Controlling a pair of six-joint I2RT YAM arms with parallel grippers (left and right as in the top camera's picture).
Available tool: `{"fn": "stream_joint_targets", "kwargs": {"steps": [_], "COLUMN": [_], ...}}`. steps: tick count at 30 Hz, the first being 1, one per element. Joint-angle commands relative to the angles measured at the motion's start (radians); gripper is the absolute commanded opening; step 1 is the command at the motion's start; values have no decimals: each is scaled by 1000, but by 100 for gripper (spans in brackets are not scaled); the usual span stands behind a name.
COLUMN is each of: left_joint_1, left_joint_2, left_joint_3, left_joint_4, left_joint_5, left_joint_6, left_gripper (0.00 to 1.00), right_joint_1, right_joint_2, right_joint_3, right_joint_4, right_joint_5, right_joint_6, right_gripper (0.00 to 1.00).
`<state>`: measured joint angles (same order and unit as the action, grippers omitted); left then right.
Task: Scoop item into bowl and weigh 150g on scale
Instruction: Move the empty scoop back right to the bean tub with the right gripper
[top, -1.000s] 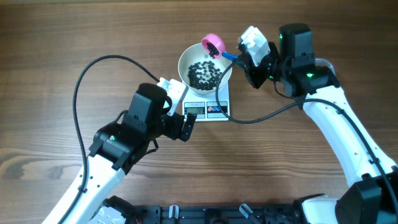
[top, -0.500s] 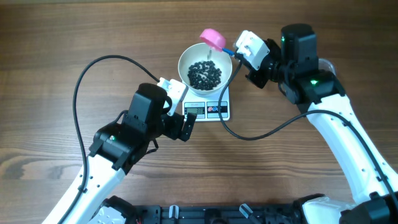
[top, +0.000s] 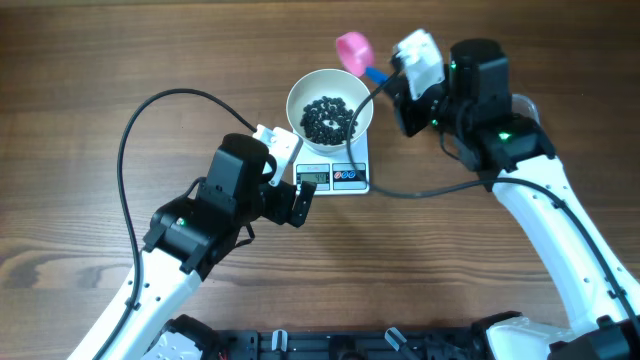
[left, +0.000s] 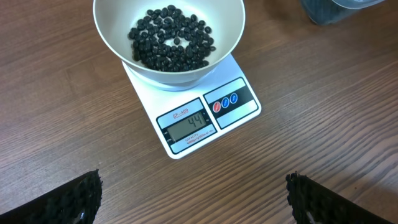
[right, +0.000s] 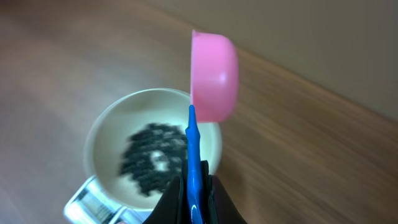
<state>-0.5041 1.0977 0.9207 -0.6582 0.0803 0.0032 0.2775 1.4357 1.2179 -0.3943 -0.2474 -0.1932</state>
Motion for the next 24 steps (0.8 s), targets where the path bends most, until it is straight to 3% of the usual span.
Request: {"fn": "stream_joint_targets", "kwargs": {"steps": [1, 3, 8, 13, 19, 24], "left_joint_1": [-5, -4, -4, -4, -4, -4], "left_joint_2": [2, 2, 2, 2, 2, 2], "left_joint_3": [-3, -3, -3, -3, -3, -3], "left_joint_4": [0, 0, 0, 0, 0, 0], "left_joint_5": [16, 16, 16, 16, 16, 16], "left_joint_6": [16, 16, 16, 16, 16, 16], "left_gripper": [100, 100, 100, 100, 100, 100], "right_joint_1": [-77, -153, -393, -600, -632, -632], "right_joint_2": [-77, -120, -141, -116, 22, 80], "right_joint_3": [13, 12, 12, 12, 12, 12], "right_joint_4": [19, 12, -158, -362, -392, -394], "right_joint_5": [310, 423, 420, 150, -29, -39], "right_joint_6": [114, 112, 74, -142, -199, -228], "right_gripper": [4, 4, 4, 4, 4, 4]}}
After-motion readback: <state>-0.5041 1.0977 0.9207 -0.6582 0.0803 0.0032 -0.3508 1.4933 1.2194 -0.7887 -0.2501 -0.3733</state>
